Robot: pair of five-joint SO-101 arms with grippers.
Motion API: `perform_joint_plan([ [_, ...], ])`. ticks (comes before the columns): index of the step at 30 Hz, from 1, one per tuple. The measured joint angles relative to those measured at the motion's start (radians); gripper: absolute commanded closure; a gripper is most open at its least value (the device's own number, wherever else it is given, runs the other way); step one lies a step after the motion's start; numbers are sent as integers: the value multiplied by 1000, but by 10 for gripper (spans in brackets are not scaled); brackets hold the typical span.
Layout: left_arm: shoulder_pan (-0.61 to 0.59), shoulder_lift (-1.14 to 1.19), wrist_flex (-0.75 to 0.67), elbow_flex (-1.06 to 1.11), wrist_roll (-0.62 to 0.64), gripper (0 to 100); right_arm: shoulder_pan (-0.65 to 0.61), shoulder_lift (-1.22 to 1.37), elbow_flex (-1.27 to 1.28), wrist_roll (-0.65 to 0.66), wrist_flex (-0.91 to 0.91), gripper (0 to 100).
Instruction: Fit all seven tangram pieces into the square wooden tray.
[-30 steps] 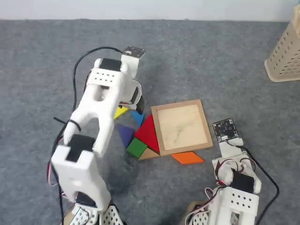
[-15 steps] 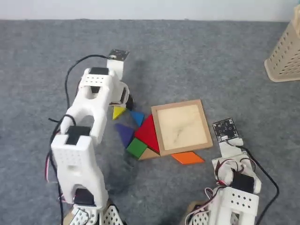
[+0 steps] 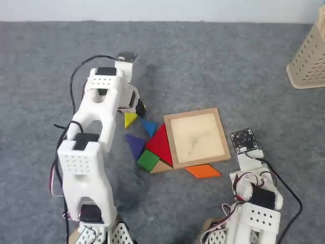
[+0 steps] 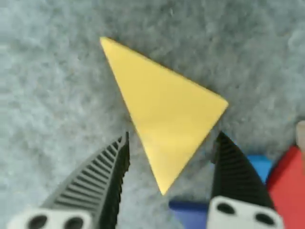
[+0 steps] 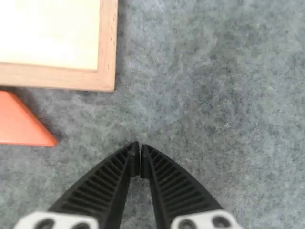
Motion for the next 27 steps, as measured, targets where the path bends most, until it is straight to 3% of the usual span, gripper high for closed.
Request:
perform_joint_plan([
  [10, 17, 0, -58, -8, 181, 701, 0, 0, 0, 0, 0, 989],
  [22, 12, 215, -11, -206, 212, 700, 0, 0, 0, 0, 0, 989],
  [27, 12, 252, 20, -267, 284, 701, 0, 0, 0, 0, 0, 989],
])
